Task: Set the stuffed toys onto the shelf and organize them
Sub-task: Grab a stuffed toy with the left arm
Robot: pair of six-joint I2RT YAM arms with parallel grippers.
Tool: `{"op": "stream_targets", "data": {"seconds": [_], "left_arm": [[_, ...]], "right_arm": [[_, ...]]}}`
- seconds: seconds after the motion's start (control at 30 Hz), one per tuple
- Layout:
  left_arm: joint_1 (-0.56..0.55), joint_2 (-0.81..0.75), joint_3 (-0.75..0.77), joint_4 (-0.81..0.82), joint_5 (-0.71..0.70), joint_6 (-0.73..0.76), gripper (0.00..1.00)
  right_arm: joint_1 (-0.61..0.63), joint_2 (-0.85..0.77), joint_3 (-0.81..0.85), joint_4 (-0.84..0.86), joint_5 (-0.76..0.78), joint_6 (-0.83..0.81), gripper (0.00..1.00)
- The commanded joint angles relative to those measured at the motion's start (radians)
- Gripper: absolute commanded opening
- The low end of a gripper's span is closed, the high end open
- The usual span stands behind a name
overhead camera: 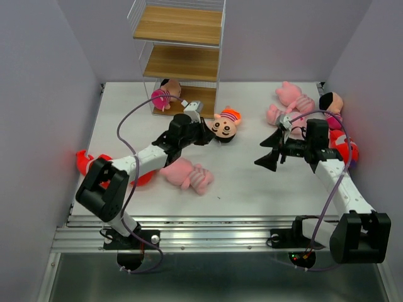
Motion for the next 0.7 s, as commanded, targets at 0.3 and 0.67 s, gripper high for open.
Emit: {"op": "stream_targets", "data": {"seconds": [0.3,0.67], "left_arm": [[-0.008,0.088,-0.063,0.229,0.054,-0.389,0.78],[-0.005,0.193,-0.018,0.372,-0.149,-0.642,0.99]], "right_arm": [[0.022,-0.028,0.037,-0.054,-0.034,-0.111,1.0],[0.022,-0.029,0.032,-0.045,-0.054,-0.099,1.0]]}}
